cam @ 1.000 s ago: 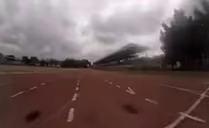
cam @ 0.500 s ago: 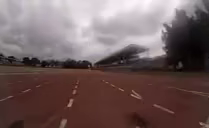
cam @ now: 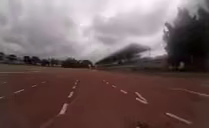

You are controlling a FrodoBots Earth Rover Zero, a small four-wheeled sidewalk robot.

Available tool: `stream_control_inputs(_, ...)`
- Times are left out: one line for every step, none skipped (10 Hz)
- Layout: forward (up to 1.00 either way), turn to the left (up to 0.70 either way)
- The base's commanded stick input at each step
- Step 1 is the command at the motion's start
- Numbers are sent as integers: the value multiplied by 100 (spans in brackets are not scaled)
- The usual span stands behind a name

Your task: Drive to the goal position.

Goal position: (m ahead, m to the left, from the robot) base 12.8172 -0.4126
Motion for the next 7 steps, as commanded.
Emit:
stream_control_inputs(70, 0)
stream_control_inputs(70, 0)
stream_control_inputs(70, 0)
stream_control_inputs(70, 0)
stream_control_inputs(70, 0)
stream_control_inputs(70, 0)
stream_control_inputs(70, 0)
